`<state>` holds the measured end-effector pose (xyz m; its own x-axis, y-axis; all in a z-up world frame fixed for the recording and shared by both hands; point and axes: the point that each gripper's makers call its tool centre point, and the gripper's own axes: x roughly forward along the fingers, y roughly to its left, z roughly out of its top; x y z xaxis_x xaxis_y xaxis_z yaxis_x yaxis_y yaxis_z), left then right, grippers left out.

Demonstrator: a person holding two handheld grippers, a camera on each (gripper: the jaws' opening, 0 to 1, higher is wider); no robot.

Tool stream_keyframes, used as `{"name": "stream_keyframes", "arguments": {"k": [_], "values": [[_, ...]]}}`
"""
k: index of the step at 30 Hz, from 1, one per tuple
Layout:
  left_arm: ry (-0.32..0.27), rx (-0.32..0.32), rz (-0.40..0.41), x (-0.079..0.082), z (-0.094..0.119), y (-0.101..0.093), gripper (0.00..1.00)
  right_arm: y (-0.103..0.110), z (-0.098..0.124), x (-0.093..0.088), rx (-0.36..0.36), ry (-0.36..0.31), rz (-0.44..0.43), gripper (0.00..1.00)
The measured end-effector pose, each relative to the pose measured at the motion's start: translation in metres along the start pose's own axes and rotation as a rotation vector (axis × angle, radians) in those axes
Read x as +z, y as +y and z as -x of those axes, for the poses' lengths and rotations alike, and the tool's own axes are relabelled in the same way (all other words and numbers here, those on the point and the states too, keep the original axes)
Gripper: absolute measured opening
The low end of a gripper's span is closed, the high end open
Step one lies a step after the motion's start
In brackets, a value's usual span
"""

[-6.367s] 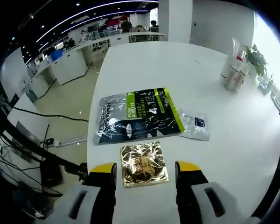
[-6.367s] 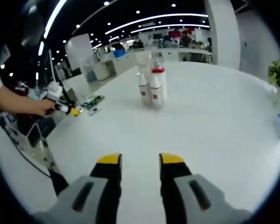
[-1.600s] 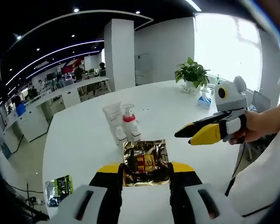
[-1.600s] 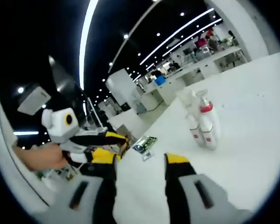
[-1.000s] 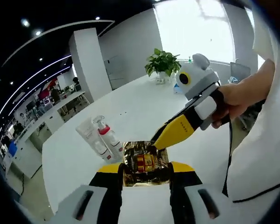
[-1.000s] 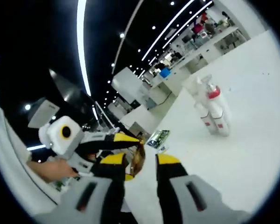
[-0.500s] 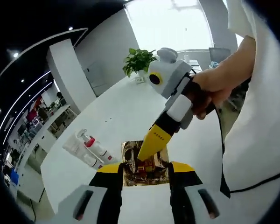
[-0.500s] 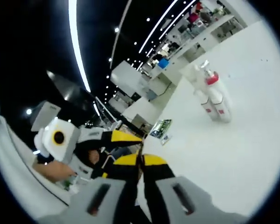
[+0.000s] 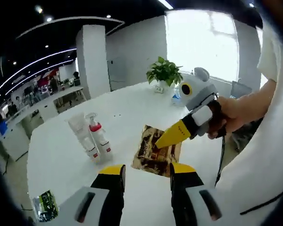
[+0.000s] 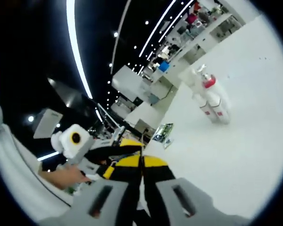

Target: Arrange the skincare products in the storage area until every visible bottle or jar stands upright without overlapping.

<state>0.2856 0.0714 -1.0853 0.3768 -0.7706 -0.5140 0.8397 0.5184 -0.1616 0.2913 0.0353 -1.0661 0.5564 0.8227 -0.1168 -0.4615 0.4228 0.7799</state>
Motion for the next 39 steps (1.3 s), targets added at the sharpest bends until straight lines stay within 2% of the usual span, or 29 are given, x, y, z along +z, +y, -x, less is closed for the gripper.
{"name": "stream_keyframes", "arguments": {"k": [2,3,4,7,9,10,15,17,18,19,23,25,30,36,39], "values": [[-0.023,-0.024,0.092,0.000,0.000,0.000,0.41,0.001,0.001,0.004,0.012,-0.019,-0.010,0.00],[-0.077,-0.067,0.218,0.003,0.001,-0.002,0.41,0.002,0.001,0.006,0.017,-0.027,-0.014,0.00],[-0.114,-0.084,0.274,0.007,0.001,-0.002,0.41,0.002,0.002,0.009,0.028,-0.039,-0.024,0.00],[-0.174,-0.127,0.437,0.013,0.002,-0.005,0.40,0.008,0.002,0.013,0.055,-0.065,-0.035,0.00],[-0.190,-0.146,0.490,0.015,0.002,-0.006,0.39,0.010,0.002,0.016,0.067,-0.078,-0.037,0.00],[-0.202,-0.183,0.533,0.016,0.001,-0.011,0.38,0.014,0.002,0.020,0.090,-0.097,-0.052,0.00],[-0.215,-0.254,0.582,0.020,-0.001,-0.025,0.26,0.019,0.004,0.026,0.137,-0.140,-0.095,0.00],[-0.252,-0.277,0.652,0.026,0.000,-0.026,0.22,0.020,0.004,0.027,0.148,-0.151,-0.107,0.00],[-0.252,-0.279,0.674,0.026,0.001,-0.024,0.18,0.020,0.003,0.027,0.149,-0.152,-0.108,0.00],[-0.248,-0.275,0.674,0.024,0.001,-0.023,0.15,0.020,0.003,0.027,0.149,-0.152,-0.107,0.00],[-0.249,-0.293,0.682,0.025,0.003,-0.024,0.12,0.021,0.001,0.025,0.154,-0.153,-0.108,0.00],[-0.252,-0.303,0.685,0.026,0.004,-0.023,0.06,0.021,-0.001,0.024,0.153,-0.155,-0.108,0.00],[-0.269,-0.316,0.721,0.029,0.008,-0.021,0.01,0.020,-0.003,0.024,0.141,-0.164,-0.096,0.00],[-0.259,-0.323,0.748,0.029,0.011,-0.016,0.00,0.020,-0.004,0.022,0.142,-0.152,-0.059,0.02],[-0.265,-0.328,0.778,0.031,0.015,-0.012,0.00,0.018,-0.004,0.020,0.136,-0.143,-0.067,0.04]]}}
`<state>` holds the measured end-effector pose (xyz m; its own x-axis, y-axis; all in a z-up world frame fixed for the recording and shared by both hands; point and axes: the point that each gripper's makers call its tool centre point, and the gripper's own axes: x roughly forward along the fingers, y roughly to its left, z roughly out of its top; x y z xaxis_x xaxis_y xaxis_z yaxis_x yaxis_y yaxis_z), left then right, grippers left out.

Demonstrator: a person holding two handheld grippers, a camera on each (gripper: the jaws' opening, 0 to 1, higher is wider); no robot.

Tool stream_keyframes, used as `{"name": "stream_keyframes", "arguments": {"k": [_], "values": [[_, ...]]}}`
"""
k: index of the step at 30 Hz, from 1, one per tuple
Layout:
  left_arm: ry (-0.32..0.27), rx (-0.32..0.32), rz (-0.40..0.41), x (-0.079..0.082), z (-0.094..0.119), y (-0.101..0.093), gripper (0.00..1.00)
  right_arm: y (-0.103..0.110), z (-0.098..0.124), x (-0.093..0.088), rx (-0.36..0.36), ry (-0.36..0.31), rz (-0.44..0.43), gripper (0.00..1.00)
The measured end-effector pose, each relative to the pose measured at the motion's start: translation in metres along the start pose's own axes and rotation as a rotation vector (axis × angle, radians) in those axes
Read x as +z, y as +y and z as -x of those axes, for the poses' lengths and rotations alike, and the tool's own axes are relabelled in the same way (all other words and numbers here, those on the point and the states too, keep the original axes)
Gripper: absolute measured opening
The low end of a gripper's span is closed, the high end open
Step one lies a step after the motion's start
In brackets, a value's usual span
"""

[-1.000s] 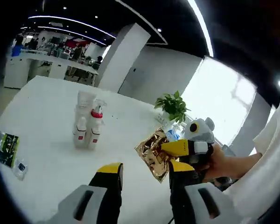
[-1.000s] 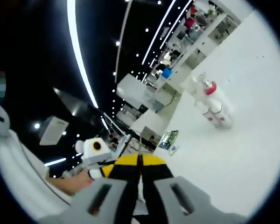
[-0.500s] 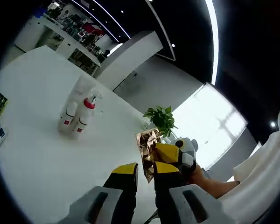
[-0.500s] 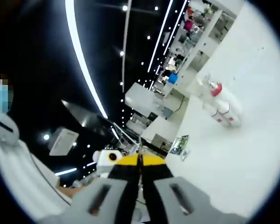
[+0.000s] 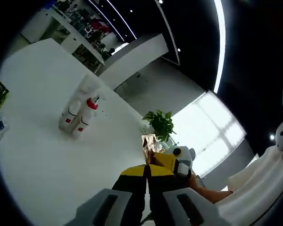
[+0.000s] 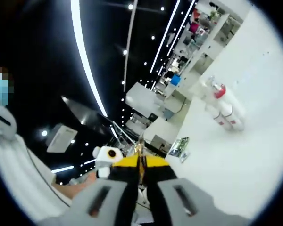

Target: Arrange the skincare products in the storage area until every visible bottle or jar stands upright without overlapping.

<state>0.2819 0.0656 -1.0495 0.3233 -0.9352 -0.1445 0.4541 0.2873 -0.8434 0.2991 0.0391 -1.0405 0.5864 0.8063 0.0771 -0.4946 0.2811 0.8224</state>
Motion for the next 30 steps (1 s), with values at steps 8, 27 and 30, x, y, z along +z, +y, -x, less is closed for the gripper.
{"name": "stream_keyframes", "arguments": {"k": [8,27,30], "values": [[-0.008,-0.004,0.017,0.009,0.006,0.003,0.00,0.006,-0.003,-0.005,0.030,0.033,-0.016,0.00],[-0.043,0.034,0.043,0.011,0.006,0.019,0.03,-0.005,-0.005,-0.001,-0.005,-0.008,-0.085,0.00],[-0.043,0.031,0.050,0.009,0.006,0.019,0.03,-0.006,-0.005,-0.002,-0.001,-0.002,-0.095,0.00]]}}
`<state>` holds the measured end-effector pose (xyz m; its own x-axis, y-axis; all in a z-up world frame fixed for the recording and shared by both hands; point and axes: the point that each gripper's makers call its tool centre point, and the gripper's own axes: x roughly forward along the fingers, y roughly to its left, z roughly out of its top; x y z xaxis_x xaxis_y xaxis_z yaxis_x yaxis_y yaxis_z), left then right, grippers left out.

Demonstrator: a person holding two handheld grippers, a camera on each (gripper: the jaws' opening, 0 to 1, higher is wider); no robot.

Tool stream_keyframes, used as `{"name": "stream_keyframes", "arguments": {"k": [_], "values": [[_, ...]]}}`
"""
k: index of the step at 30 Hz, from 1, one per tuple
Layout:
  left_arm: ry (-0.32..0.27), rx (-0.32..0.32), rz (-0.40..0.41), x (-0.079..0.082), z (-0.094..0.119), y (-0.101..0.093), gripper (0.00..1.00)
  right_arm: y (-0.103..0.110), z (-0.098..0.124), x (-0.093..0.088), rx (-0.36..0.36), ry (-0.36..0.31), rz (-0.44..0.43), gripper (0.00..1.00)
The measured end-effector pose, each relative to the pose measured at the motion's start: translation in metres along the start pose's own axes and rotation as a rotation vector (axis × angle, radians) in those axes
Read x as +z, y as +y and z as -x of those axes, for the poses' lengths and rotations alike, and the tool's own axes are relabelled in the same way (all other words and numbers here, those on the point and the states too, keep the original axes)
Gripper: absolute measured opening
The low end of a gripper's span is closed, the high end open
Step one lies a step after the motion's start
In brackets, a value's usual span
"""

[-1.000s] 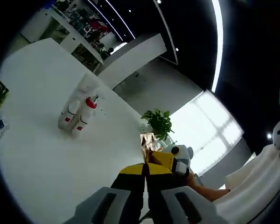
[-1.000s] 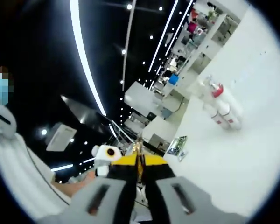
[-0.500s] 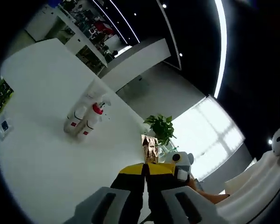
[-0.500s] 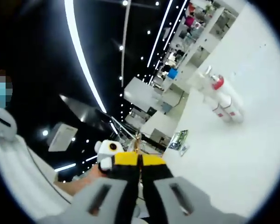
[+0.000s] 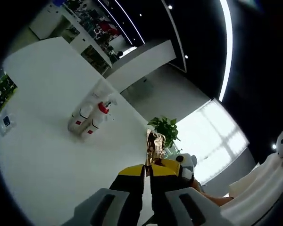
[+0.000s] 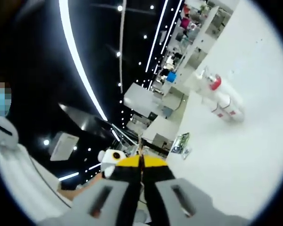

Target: Arrange the skincare products in the storage area until every visible bottle or jar stands upright without overlapping.

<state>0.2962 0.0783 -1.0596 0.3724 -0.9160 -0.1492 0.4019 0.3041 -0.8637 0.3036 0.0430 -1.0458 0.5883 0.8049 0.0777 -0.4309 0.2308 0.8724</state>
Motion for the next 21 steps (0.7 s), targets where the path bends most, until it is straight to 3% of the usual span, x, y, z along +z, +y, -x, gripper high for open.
{"name": "stream_keyframes", "arguments": {"k": [7,21], "values": [[-0.017,0.005,0.024,-0.001,0.004,-0.003,0.01,0.000,-0.001,-0.004,0.005,0.009,-0.020,0.00],[-0.033,0.087,0.041,0.002,0.029,-0.003,0.00,0.010,-0.019,-0.019,0.048,0.066,-0.033,0.01]]}}
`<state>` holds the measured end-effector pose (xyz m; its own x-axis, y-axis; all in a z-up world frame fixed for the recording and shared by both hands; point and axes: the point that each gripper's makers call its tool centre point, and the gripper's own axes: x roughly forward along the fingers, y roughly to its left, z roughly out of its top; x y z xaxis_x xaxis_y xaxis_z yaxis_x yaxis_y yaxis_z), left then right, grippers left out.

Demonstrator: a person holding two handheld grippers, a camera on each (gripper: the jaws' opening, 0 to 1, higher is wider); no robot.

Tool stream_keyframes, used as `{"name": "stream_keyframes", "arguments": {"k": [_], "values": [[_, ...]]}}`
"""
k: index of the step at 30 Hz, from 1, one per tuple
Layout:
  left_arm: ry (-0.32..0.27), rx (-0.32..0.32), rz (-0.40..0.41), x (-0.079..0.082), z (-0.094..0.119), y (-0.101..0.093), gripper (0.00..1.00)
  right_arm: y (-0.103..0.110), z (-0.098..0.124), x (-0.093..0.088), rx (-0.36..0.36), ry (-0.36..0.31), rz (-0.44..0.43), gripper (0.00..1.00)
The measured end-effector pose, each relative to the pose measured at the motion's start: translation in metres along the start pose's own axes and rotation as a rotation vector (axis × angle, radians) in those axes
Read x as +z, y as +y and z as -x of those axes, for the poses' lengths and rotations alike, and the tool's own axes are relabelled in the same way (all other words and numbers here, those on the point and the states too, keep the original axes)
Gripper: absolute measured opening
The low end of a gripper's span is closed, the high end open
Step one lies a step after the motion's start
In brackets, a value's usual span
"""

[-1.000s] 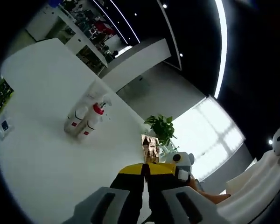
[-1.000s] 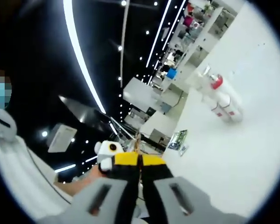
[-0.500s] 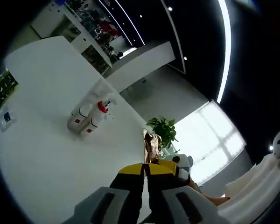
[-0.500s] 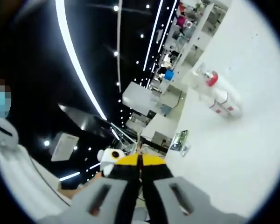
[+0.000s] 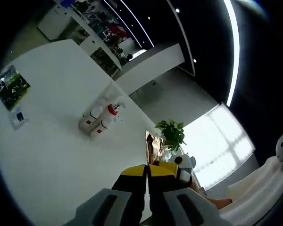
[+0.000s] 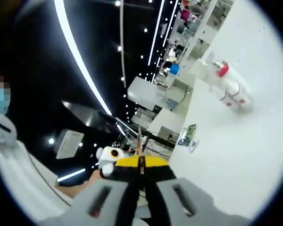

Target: Arrange the skincare products in the storage area until every visible bottle or jar stands upright without overlapping.

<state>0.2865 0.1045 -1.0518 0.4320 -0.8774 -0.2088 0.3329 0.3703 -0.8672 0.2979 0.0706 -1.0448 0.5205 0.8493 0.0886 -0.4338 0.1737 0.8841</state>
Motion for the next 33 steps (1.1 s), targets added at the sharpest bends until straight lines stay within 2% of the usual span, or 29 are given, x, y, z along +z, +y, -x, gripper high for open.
{"name": "stream_keyframes", "arguments": {"k": [4,7,15,22,33], "values": [[0.014,0.012,0.014,0.001,0.005,0.005,0.00,0.000,-0.006,0.000,-0.011,-0.009,0.003,0.11],[0.022,0.012,0.021,0.005,0.009,0.012,0.00,-0.004,-0.008,-0.004,-0.033,0.002,0.007,0.11],[-0.012,0.005,0.051,0.026,0.018,0.025,0.00,-0.008,-0.007,-0.004,-0.097,-0.009,0.002,0.14],[-0.042,0.013,0.082,0.049,0.021,0.049,0.00,-0.009,-0.005,0.001,-0.159,0.011,0.022,0.19],[-0.050,0.049,0.115,0.068,0.018,0.086,0.00,-0.018,-0.003,0.004,-0.233,0.010,0.020,0.21]]}}
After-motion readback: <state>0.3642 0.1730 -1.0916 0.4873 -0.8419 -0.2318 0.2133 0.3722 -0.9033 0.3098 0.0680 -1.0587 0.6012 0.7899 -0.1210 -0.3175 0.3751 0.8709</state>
